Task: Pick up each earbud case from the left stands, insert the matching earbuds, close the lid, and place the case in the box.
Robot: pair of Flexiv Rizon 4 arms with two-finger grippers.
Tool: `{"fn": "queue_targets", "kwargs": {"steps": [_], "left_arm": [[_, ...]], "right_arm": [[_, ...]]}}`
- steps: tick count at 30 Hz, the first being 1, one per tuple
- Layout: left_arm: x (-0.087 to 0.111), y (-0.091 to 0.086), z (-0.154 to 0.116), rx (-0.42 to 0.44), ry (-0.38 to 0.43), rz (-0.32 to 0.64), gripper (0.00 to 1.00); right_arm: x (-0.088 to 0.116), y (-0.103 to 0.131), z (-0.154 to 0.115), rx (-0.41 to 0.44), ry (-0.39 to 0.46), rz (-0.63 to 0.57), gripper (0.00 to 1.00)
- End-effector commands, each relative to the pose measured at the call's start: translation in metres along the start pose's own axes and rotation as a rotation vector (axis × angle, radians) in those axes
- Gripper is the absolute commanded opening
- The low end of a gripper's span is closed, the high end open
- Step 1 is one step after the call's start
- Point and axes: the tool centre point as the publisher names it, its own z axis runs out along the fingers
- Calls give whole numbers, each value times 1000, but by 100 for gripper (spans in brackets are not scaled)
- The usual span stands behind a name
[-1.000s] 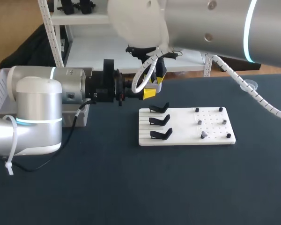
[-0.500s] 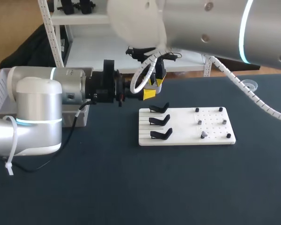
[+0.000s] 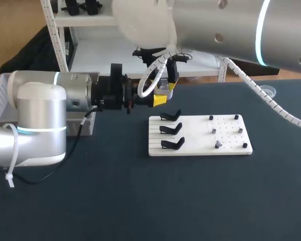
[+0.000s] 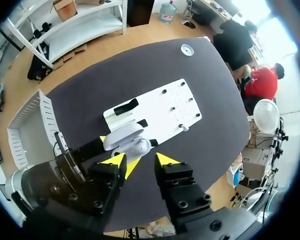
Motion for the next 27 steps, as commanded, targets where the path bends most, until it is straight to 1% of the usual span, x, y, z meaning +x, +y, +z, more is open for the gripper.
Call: {"fn": "queue_targets", "kwargs": {"steps": [1, 2, 4, 6, 7, 10, 13, 14, 16, 17, 18, 26, 27], "left_arm": [[0, 0, 0, -2, -2, 1, 0], [0, 0, 0, -2, -2, 1, 0], [0, 0, 0, -2, -2, 1, 0], [0, 0, 0, -2, -2, 1, 0], [0, 0, 0, -2, -2, 1, 0], [0, 0, 0, -2, -2, 1, 0], [0, 0, 0, -2, -2, 1, 0], [0, 0, 0, -2, -2, 1, 0], [0, 0, 0, -2, -2, 1, 0], [0, 0, 0, -2, -2, 1, 0], [0, 0, 0, -2, -2, 1, 0], [0, 0, 0, -2, -2, 1, 0], [0, 0, 0, -2, -2, 1, 0]], "right_arm": [[14, -28, -10, -96, -39, -56, 37], [18, -35, -10, -133, -65, -83, 37], [22, -45, -11, -187, -89, -107, 38], [27, -56, -11, -238, -136, -136, 39], [29, -61, -10, -239, -141, -139, 37], [35, -75, -7, -267, -187, -132, 38], [41, -87, -4, -301, -213, -103, 64], [43, -91, -4, -319, -220, -94, 69], [45, -97, -1, -332, -221, -76, 91], [46, -100, 0, -340, -221, -62, 100], [47, -103, 1, -353, -216, -51, 100], [56, -131, 22, -351, -201, 33, 100], [58, -135, 25, -337, -199, 49, 100]]}}
